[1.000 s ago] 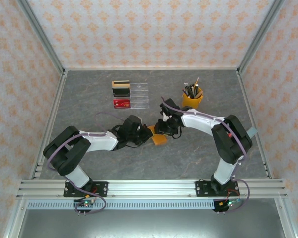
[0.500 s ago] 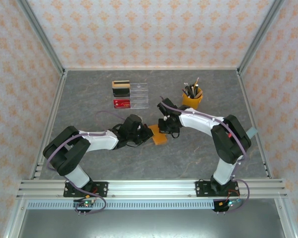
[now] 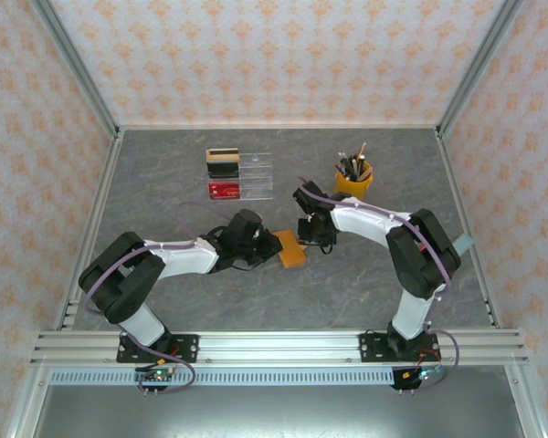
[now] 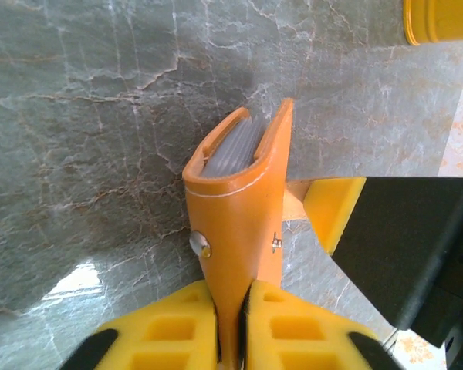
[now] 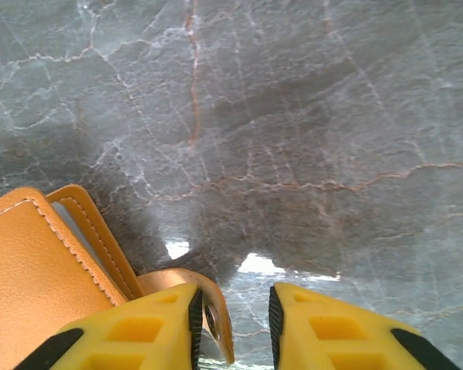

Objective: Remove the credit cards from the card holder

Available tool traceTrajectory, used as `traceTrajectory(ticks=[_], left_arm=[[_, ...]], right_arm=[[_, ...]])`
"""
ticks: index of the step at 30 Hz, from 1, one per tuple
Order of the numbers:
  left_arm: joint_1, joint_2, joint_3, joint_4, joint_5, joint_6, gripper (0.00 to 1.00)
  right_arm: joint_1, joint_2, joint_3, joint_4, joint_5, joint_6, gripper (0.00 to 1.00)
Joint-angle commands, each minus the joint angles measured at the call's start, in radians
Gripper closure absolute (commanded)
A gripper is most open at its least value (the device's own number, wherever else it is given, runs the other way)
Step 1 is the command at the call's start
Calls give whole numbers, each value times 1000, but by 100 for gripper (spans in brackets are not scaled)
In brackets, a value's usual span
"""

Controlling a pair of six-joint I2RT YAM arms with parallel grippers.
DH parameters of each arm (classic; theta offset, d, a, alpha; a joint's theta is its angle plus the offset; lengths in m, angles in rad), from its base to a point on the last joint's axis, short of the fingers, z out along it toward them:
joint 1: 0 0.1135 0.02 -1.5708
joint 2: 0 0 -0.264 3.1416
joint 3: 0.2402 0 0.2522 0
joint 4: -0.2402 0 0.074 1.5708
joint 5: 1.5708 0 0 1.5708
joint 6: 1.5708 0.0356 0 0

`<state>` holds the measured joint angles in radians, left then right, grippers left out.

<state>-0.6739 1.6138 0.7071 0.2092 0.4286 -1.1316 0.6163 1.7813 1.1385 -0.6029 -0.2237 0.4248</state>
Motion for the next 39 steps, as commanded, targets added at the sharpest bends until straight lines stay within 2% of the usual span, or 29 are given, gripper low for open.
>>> traceTrajectory(ticks=[1, 4, 10, 13, 16, 19, 22, 24, 29, 34, 36, 39], left_arm=[[4, -21, 27, -104, -37, 42, 72], [5, -31, 38, -130, -41, 53, 54], [38, -90, 52, -208, -68, 87, 27], [69, -150, 58, -296, -114, 126, 13], [96, -212, 90, -444, -209, 179, 1], [124, -250, 124, -572, -288, 210, 0], [159, -278, 123, -602, -296, 211, 0], [176, -292, 113, -603, -294, 207, 0], [188, -324, 100, -599, -300, 201, 0], [187, -328, 78, -548, -253, 201, 0], [187, -327, 70, -519, -228, 199, 0], [187, -317, 59, -477, -190, 199, 0]], right_arm=[[2, 29, 17, 10, -19, -17, 69], [2, 34, 17, 17, -28, -29, 71], [3, -6, 18, 23, -33, -42, 87], [2, -82, 18, 17, -30, -54, 90], [3, -162, 21, 15, -50, -70, 90], [3, -215, 9, 62, -154, -72, 90], [5, -223, -25, 166, -286, -26, 90], [12, -213, -29, 199, -313, -6, 90], [36, -188, -17, 210, -299, 1, 90], [36, -184, -11, 158, -222, -8, 90], [36, -197, -17, 138, -174, -8, 91], [36, -201, -10, 69, -29, -8, 91]])
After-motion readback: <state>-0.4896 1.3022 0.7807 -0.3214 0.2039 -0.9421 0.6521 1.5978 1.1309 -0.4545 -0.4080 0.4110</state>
